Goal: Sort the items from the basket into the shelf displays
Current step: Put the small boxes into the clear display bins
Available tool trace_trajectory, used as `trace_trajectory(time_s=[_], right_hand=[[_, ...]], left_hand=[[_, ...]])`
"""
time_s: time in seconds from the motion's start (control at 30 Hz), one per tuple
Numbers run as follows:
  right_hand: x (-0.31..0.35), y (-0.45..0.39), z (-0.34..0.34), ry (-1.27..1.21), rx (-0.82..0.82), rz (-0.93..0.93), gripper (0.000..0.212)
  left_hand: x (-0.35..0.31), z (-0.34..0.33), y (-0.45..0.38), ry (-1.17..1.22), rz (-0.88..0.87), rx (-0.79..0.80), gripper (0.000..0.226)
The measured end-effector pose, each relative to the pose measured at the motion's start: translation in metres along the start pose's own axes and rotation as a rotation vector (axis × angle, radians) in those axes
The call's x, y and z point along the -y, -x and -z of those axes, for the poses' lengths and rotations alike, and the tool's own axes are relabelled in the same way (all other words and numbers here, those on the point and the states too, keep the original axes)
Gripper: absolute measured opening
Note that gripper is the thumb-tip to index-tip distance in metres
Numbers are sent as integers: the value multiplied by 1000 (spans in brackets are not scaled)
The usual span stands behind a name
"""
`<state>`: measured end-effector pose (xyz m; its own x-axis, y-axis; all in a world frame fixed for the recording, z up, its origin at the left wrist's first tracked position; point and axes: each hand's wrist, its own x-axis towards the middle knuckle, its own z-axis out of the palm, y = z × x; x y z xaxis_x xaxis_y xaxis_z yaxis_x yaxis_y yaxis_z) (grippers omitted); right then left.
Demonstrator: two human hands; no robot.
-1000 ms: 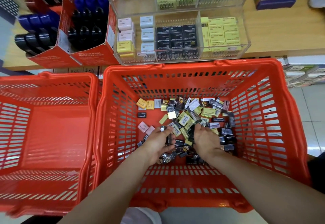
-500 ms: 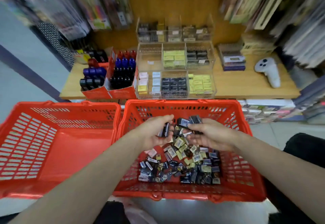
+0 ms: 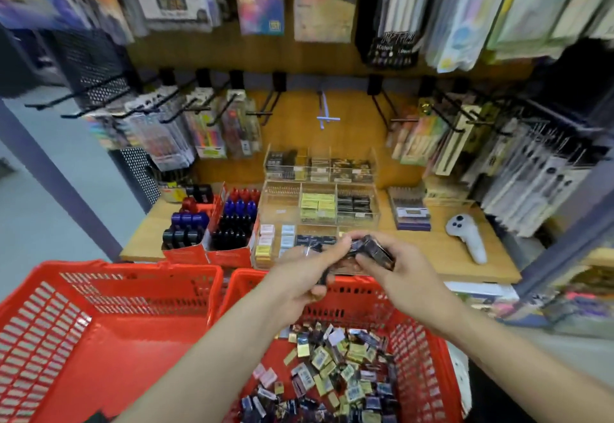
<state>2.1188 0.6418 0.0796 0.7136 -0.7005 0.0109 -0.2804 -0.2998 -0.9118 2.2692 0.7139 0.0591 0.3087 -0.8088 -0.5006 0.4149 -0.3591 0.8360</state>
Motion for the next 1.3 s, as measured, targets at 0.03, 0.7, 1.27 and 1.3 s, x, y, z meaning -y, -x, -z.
trace_trajectory(time_s=[0.03, 0.7, 1.27, 1.3], right_hand=[[-4, -5, 0, -5, 13, 3, 29], [-10, -106, -6, -717, -58, -493, 11], [-28, -56, 8, 110, -67, -53, 47], [-31, -56, 8, 197, -54, -10, 47]], left_hand=[[1, 1, -6, -6, -30, -8, 40], [-25, 53, -69, -70, -249, 3, 23], [-7, 46, -59, -324, -301, 120, 19], [-6, 45, -61, -317, -293, 141, 20]])
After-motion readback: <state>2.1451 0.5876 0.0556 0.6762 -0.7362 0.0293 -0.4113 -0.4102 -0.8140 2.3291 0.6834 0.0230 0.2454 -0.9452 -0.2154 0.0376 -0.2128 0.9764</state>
